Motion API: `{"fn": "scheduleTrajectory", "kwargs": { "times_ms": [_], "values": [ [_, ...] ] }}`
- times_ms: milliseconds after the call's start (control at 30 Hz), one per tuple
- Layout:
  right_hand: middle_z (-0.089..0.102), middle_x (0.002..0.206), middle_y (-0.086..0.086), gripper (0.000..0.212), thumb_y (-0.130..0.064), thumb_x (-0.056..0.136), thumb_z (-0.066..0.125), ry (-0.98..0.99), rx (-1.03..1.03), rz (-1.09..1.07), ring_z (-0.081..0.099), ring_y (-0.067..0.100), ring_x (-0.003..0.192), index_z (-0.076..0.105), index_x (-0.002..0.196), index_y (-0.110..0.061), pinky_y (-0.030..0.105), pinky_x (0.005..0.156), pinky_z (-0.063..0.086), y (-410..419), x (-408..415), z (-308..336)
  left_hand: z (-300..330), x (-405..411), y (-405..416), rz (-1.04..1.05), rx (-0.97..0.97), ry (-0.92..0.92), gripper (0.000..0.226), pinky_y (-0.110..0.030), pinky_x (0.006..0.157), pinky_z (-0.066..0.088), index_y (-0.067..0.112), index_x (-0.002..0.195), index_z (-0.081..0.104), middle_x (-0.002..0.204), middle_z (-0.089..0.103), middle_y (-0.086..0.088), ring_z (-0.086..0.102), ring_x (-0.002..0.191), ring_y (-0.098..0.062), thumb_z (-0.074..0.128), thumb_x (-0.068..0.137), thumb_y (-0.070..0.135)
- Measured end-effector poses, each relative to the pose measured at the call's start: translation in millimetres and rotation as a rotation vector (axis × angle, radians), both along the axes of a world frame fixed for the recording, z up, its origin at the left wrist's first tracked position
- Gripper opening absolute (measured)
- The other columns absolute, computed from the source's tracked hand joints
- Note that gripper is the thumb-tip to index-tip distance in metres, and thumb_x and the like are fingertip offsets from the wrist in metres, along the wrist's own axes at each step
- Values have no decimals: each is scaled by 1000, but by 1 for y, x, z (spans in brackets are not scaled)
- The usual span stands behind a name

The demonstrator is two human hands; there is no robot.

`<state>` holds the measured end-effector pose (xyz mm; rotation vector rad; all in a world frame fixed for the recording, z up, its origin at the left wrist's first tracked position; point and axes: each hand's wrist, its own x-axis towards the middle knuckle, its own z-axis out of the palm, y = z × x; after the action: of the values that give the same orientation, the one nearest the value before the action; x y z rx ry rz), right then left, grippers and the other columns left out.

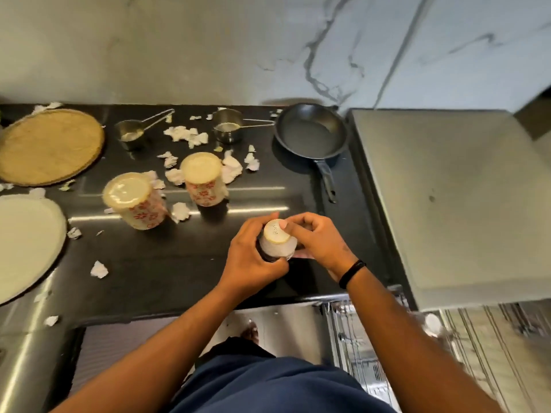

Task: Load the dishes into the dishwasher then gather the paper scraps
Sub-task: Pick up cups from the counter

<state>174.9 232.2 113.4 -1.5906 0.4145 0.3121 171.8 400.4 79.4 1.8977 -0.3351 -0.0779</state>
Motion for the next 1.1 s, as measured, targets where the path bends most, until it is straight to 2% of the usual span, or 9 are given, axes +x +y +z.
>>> {"fn": "scheduleTrajectory", "kwargs": {
  "times_ms": [133, 233, 400, 567, 733, 833, 933, 1000, 1100],
  "values": [
    [71, 98, 9, 28, -18, 91, 73, 49, 14, -186, 70, 19, 85, 66, 113, -3, 41, 71, 63, -65, -45, 9, 4, -16, -67, -229, -17, -11, 77, -37, 98, 53, 16, 139, 56, 129, 62, 8, 60, 120, -11, 77, 65, 12],
    [69, 109, 15, 26, -10, 92, 69, 48, 21, -376, 69, 21, 88, 64, 116, -5, 37, 62, 62, -115, -90, 11, 4, -39, -126, -379, -12, -44, 77, -36, 97, 53, 16, 139, 56, 129, 61, 6, 60, 120, -11, 83, 67, 11],
    [69, 110, 17, 25, -12, 95, 60, 19, 175, -745, 67, 24, 79, 63, 119, -9, 27, 49, 51, -183, -178, 0, -2, -91, -221, -474, 2, -27, 75, -34, 91, 56, 28, 131, 60, 124, 52, 8, 60, 113, -11, 94, 65, 32],
    [67, 118, 20, 32, -14, 95, 61, -38, 313, -1059, 68, 31, 87, 59, 126, -5, 34, 60, 58, -235, -266, -26, -3, -152, -303, -678, 91, -150, 74, -22, 89, 52, 20, 131, 59, 119, 48, 3, 57, 105, -11, 77, 68, 55],
    [72, 111, 15, 38, -15, 88, 72, 15, 307, -1205, 72, 31, 89, 57, 123, -10, 45, 78, 60, -278, -345, -57, -29, -207, -373, -939, 230, -216, 67, -10, 83, 45, 16, 128, 59, 120, 54, -3, 52, 100, -5, 90, 70, 30],
    [73, 106, 14, 50, -23, 77, 84, 96, 291, -1224, 70, 29, 83, 59, 118, -12, 52, 84, 57, -298, -383, -85, -51, -227, -407, -1087, 388, -250, 70, -20, 82, 48, 16, 129, 58, 123, 56, -6, 55, 102, -12, 90, 67, 23],
    [75, 102, 17, 62, -23, 69, 89, 159, 356, -1265, 71, 34, 84, 60, 118, 1, 51, 86, 57, -316, -408, -116, -78, -243, -438, -1231, 510, -249, 71, -24, 84, 49, 18, 132, 58, 126, 54, -7, 57, 108, -18, 89, 68, 17],
    [74, 103, 23, 50, -14, 69, 89, 190, 419, -1324, 72, 37, 91, 64, 108, 6, 50, 88, 58, -325, -419, -140, -97, -249, -453, -1322, 589, -254, 69, -25, 84, 50, 21, 133, 58, 126, 54, -7, 57, 111, -19, 87, 71, 15],
    [74, 99, 24, 34, -7, 73, 87, 256, 491, -1412, 74, 36, 88, 68, 97, 6, 43, 81, 61, -333, -430, -175, -126, -261, -471, -1405, 716, -227, 67, -26, 83, 50, 23, 136, 56, 126, 54, -10, 56, 112, -21, 83, 76, 10]
  ]
}}
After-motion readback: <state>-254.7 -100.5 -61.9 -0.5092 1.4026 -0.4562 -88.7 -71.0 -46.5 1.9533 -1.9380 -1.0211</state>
